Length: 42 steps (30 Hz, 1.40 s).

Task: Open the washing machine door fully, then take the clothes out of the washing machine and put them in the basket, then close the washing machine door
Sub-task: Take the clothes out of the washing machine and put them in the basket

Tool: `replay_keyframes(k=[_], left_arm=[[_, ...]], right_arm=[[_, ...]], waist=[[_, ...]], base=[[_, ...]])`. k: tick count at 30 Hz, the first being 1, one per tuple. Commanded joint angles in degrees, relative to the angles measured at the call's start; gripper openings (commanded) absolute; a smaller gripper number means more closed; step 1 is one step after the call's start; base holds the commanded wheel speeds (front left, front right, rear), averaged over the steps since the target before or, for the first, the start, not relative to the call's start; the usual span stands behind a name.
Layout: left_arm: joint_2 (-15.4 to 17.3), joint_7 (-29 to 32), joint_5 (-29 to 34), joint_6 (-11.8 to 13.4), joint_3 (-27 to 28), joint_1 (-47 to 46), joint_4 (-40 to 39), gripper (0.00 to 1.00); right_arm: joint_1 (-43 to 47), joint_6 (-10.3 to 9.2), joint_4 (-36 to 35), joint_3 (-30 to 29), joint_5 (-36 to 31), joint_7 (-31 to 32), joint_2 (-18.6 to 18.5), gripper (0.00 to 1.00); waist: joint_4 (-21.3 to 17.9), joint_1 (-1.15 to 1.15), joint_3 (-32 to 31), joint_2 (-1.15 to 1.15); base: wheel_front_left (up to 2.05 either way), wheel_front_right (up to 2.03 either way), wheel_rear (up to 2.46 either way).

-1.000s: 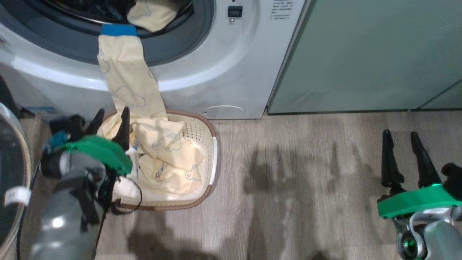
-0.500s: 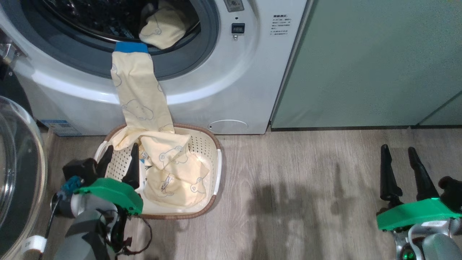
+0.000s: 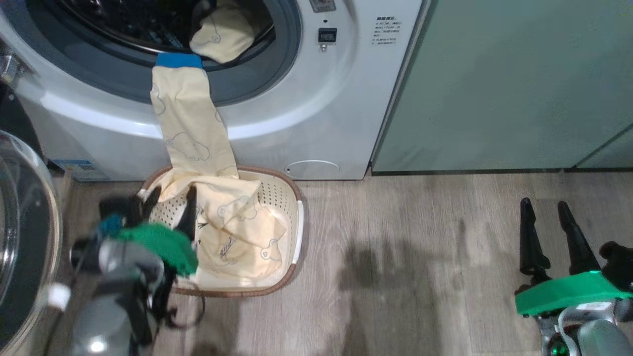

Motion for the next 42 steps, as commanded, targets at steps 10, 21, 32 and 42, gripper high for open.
replay_keyframes(k=[10,21,32,42], left_arm=[[6.7,19.1,4.8,0.7,-3.4,-21.3,-2.3,1.00],[11.8,35.7,5.4,-0.8,-6.0,-37.2,1.7,1.00],[13.7,38.5,5.9,-1.2,-8.0,-48.3,9.6,1.00],[16.2,37.4,8.1,1.4,-9.1,-52.9,15.5,1.00]], right_arm=[[-2.7,0.00,-2.6,0.8,0.6,-0.5,0.1,1.00],[-6.8,0.00,-3.6,1.6,2.3,-0.5,0.1,1.00],[-10.4,0.00,-3.8,2.8,4.0,-0.5,0.1,1.00],[-11.8,0.00,-4.0,3.7,5.4,-0.5,0.1,1.00]], waist=[[0.3,0.00,4.6,0.00],[-1.2,0.00,11.9,0.00],[-3.4,0.00,18.0,0.00],[-5.5,0.00,21.1,0.00]], base=[[0.00,0.00,0.00],[0.00,0.00,0.00],[0.00,0.00,0.00],[0.00,0.00,0.00]])
